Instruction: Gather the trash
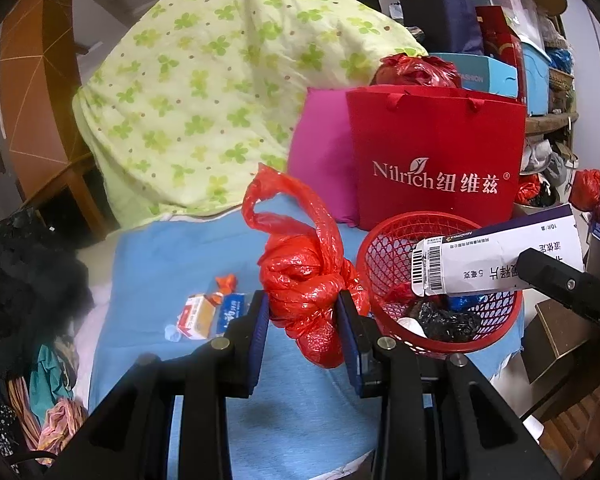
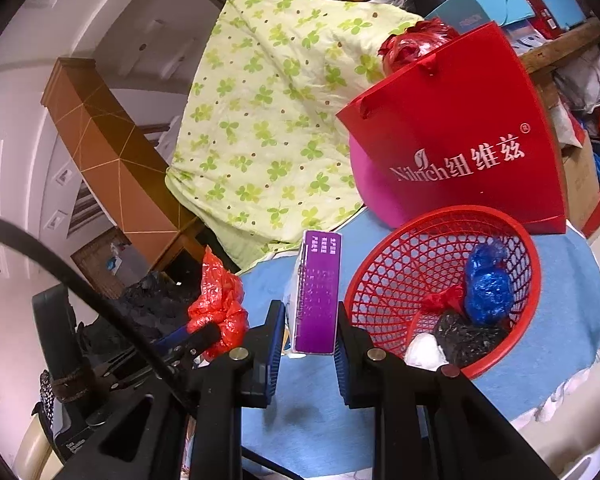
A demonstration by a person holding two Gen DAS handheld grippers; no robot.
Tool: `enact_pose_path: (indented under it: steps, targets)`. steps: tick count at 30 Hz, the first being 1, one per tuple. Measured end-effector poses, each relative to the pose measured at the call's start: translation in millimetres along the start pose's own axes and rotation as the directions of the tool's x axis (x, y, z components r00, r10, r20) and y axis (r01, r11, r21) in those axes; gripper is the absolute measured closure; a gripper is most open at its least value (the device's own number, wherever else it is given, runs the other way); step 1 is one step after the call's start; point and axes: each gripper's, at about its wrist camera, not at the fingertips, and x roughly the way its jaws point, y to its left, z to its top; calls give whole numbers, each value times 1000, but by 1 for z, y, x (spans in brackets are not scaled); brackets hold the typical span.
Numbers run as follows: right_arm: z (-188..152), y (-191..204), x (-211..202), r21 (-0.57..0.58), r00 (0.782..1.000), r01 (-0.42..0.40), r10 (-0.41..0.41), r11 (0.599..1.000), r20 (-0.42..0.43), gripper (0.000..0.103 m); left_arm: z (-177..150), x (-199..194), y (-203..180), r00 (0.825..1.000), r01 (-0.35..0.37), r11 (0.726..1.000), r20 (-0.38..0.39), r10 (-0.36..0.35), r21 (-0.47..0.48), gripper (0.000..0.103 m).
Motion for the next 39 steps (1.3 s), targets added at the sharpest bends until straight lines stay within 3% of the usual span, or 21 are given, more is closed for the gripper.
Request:
enact_pose_path:
  steps: [27, 35, 39]
  targets:
    - [4, -62, -30, 122, 996, 59, -66, 991, 56, 78, -2, 26, -66, 997, 63, 992, -54, -57, 108, 67]
    - [2, -81, -34, 132, 989, 120, -129, 984, 64, 78, -4, 45, -85, 991, 110, 986, -84, -100, 124, 67]
    - [3, -84, -31, 94, 977, 194, -200, 977, 69, 78, -4, 58, -89, 980, 183, 976, -98, -171, 120, 67]
